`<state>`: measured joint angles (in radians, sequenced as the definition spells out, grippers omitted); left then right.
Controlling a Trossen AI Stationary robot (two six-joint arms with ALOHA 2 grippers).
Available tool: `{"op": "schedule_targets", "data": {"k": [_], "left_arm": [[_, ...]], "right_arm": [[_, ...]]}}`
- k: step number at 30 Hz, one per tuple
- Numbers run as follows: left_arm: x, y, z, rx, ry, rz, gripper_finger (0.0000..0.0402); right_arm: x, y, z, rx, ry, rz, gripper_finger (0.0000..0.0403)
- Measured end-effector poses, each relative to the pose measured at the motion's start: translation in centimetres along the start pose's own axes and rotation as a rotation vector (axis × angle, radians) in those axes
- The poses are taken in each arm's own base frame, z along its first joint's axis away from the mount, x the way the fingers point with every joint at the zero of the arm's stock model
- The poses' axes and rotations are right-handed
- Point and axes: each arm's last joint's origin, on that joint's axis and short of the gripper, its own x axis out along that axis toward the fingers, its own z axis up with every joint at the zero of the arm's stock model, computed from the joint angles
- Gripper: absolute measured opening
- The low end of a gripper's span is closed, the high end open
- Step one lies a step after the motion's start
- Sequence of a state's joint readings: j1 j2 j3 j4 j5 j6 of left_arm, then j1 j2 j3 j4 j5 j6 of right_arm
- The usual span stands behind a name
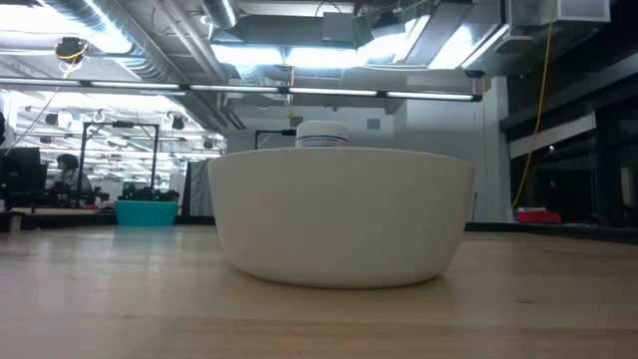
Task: Nest bowls inside each other
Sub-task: Stack the blue bowl on the top of the green bowl
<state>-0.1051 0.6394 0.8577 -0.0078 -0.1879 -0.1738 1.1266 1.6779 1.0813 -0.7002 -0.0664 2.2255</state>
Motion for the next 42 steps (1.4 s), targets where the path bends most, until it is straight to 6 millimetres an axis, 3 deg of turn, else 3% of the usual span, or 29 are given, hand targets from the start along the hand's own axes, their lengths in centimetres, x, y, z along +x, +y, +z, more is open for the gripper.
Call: {"op": "schedule_targets", "data": {"k": [7, 14, 17, 21, 24, 28, 36, 39, 42], "left_arm": [[0.1, 0.0, -0.1, -0.005, 0.004, 0.002, 0.0116], [0.2, 0.0, -0.1, -0.021, 0.001, 0.012, 0.0116], [0.2, 0.0, -0.1, -0.023, -0.001, 0.024, 0.0116], [0.2, 0.1, -0.1, -0.025, -0.004, 0.029, 0.0116], [0.2, 0.1, 0.0, -0.027, -0.009, 0.033, 0.0116], [0.2, 0.1, 0.0, -0.027, -0.012, 0.051, 0.0116], [0.7, 0.2, -0.3, -0.022, 0.001, 0.083, 0.0116], [1.0, 0.1, -0.5, -0.020, 0.011, 0.086, 0.0116], [1.3, 0.1, -0.8, -0.017, 0.023, 0.087, 0.0116]], "right_arm": [[0.0, -0.3, -0.5, -0.015, -0.013, 0.014, 0.0136], [1.5, -1.4, -0.8, -0.075, -0.008, -0.033, 0.0110], [2.3, -1.9, -0.4, -0.083, 0.002, -0.033, 0.0083], [2.6, -1.8, -0.1, -0.119, 0.015, -0.004, 0.0016], [2.4, -1.2, 0.6, -0.121, -0.025, 0.031, 0.0010], [0.5, 1.7, 2.6, -0.185, -0.202, 0.203, 0.0005], [-7.0, 10.8, 9.1, -0.480, -0.530, 0.446, 0.0002], [-8.6, 12.4, 12.4, -0.520, -0.524, 0.445, 0.0002], [-8.5, 13.2, 15.2, -0.541, -0.460, 0.411, 0.0001]]}}
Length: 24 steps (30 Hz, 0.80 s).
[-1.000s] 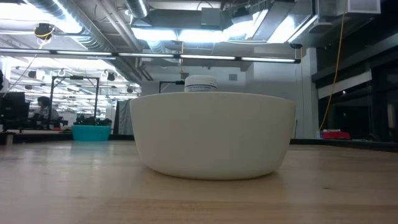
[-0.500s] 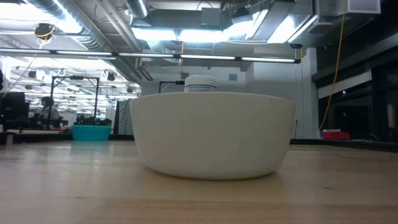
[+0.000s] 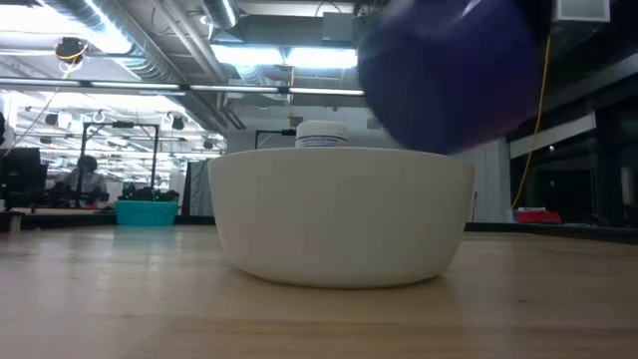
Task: Nest bowls inside each other
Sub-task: Stack the blue bowl on the top of the green bowl
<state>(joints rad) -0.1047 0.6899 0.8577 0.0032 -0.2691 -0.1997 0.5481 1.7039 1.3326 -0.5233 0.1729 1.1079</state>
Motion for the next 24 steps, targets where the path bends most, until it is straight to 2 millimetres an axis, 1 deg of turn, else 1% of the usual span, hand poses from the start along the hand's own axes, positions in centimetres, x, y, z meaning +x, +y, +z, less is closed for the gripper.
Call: {"op": "schedule_targets", "data": {"k": [3, 6, 12, 15, 17, 20, 24], "left_arm": [[0.1, 0.0, -0.1, 0.001, 0.004, 0.001, 0.0116], [0.2, 0.0, -0.1, 0.003, 0.006, 0.001, 0.0116], [0.1, 0.0, -0.1, 0.017, 0.005, 0.001, 0.0116], [0.1, 0.0, -0.1, 0.022, 0.006, 0.001, 0.0116], [0.1, 0.0, -0.1, 0.025, 0.006, 0.000, 0.0116], [0.1, 0.0, -0.1, 0.032, 0.010, -0.001, 0.0116], [0.1, -0.1, -0.2, 0.033, 0.014, -0.018, 0.0116]], "right_arm": [[1.6, -0.5, 1.4, -0.018, 0.067, 0.000, 0.0001], [3.1, -0.2, 2.3, -0.042, 0.124, 0.000, 0.0001], [6.3, 0.9, 3.0, -0.102, 0.213, -0.025, 0.0001], [7.8, 0.8, 3.0, -0.108, 0.270, -0.063, 0.0001], [8.5, 0.8, 3.1, -0.120, 0.301, -0.053, 0.0005], [8.7, 0.9, 3.5, -0.128, 0.313, -0.017, 0.0035], [8.9, 0.1, 4.5, -0.109, 0.282, -0.057, 0.0103]]}}
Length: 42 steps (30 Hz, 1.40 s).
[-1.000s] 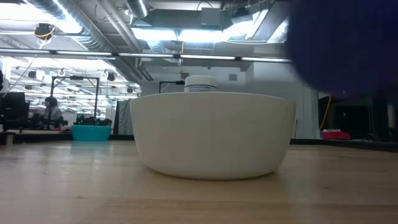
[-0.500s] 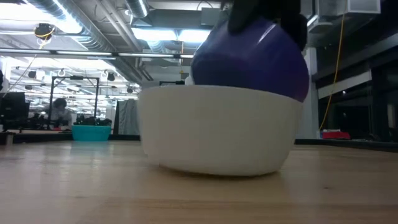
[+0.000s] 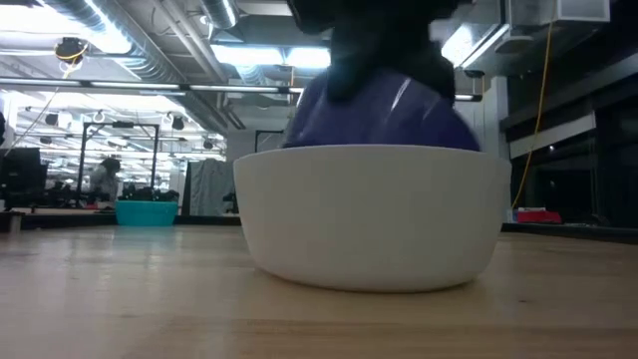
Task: Nest bowls inside each other
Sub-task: Stack the blue bowl on the top of the green bowl
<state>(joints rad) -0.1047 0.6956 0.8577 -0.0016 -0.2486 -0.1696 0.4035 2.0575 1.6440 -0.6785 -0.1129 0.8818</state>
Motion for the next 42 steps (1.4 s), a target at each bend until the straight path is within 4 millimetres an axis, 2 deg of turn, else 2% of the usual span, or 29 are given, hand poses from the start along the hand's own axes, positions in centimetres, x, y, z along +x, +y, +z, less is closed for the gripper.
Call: {"op": "schedule_targets", "data": {"k": [3, 6, 15, 19, 24, 25, 32, 37, 42], "left_arm": [[0.0, 0.0, 0.0, 0.000, 0.001, -0.005, 0.0116], [0.0, 0.0, 0.0, 0.000, 0.001, -0.008, 0.0116], [-0.4, 0.0, 0.3, 0.004, -0.012, -0.010, 0.0116], [-0.6, 0.1, 0.4, 0.003, -0.019, -0.011, 0.0116], [-0.7, 0.1, 0.4, 0.003, -0.021, -0.011, 0.0116], [-0.7, 0.1, 0.4, 0.002, -0.022, -0.012, 0.0116], [-0.7, 0.1, 0.5, 0.002, -0.022, -0.012, 0.0116], [-0.7, 0.1, 0.4, 0.006, -0.015, -0.010, 0.0116], [-0.7, 0.1, 0.4, 0.014, -0.015, -0.010, 0.0116]], "right_arm": [[-0.2, -1.2, 0.8, 0.039, 0.010, -0.042, 0.0145], [0.2, -2.3, 1.3, 0.054, 0.042, -0.069, 0.0168], [0.2, -2.6, 2.4, 0.060, 0.033, -0.012, 0.0171], [0.5, -3.0, 2.1, 0.091, 0.067, -0.044, 0.0138], [0.6, -2.8, 1.7, 0.062, 0.070, -0.055, 0.0026], [0.7, -2.7, 1.6, 0.050, 0.071, -0.058, 0.0014], [0.4, -2.3, 0.7, 0.050, 0.076, -0.125, 0.0006], [-1.8, -0.7, 0.4, 0.000, 0.050, -0.240, 0.0004], [-3.7, -0.2, 0.7, -0.006, 0.065, -0.286, 0.0003]]}}
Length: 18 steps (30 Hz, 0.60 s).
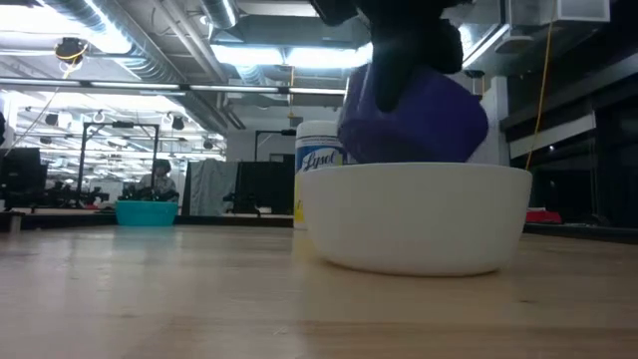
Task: Nest bowls inside each other
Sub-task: Stack the blue bowl on the top of the green bowl
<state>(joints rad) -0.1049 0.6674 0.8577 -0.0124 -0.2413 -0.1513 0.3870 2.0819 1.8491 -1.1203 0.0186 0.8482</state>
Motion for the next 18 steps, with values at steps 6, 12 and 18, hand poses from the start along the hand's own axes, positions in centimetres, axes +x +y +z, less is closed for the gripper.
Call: {"op": "schedule_targets", "data": {"k": [6, 12, 18], "left_arm": [[0.0, 0.0, 0.0, 0.000, 0.000, 0.000, 0.0116], [0.0, 0.0, 0.0, -0.001, 0.001, -0.006, 0.0116], [0.0, -0.1, 0.0, -0.011, 0.003, -0.026, 0.0116]], "right_arm": [[0.2, 0.0, -0.4, -0.004, 0.059, 0.001, 0.0002], [1.0, 0.0, -0.4, -0.041, 0.095, 0.010, 0.0012], [1.7, 0.4, -0.1, -0.062, 0.106, 0.060, 0.0106]]}}
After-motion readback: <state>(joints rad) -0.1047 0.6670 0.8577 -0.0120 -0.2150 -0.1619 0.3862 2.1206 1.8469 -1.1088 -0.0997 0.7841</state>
